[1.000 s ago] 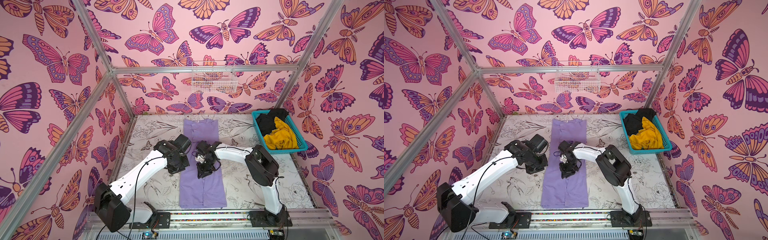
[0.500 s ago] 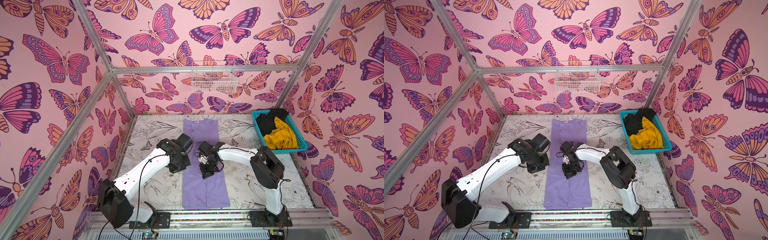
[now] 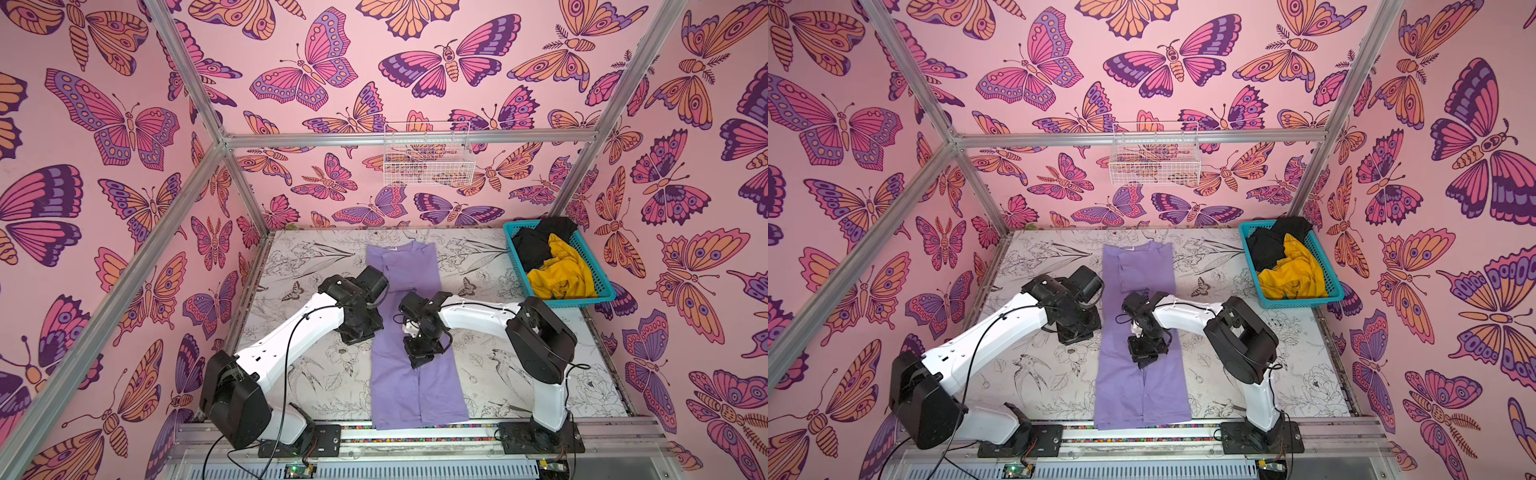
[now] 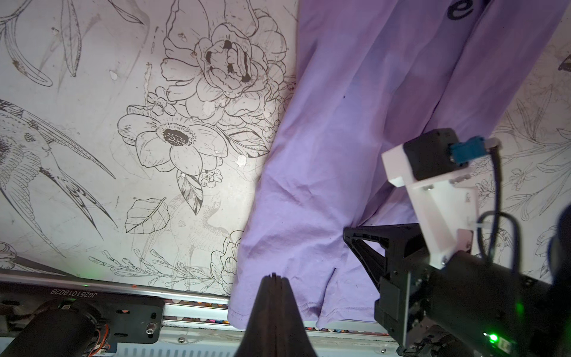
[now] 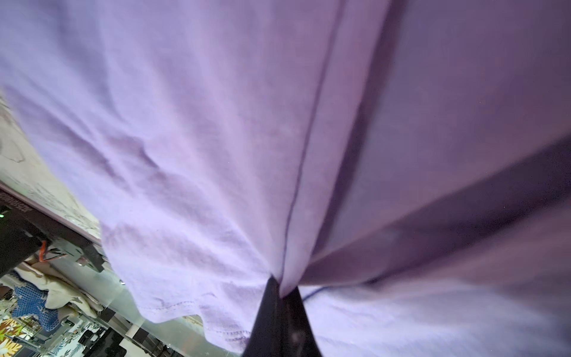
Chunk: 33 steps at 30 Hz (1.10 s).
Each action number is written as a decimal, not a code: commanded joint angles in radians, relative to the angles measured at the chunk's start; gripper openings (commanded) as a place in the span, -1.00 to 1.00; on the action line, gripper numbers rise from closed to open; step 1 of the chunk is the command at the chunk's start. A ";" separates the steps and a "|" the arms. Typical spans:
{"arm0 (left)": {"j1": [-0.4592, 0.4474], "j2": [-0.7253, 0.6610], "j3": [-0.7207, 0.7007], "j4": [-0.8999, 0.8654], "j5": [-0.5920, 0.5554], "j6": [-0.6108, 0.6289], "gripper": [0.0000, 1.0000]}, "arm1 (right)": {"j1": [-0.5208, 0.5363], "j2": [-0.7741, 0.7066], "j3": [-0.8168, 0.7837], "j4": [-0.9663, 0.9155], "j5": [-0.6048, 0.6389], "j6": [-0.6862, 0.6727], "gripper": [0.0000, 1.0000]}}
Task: Fold and stack t-shirts
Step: Smooth out the T-shirt at the center of the board.
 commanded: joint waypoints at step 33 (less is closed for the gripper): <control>-0.157 0.190 -0.249 0.330 0.244 -0.074 -1.00 | -0.374 0.622 1.098 -0.313 0.065 -0.257 -0.91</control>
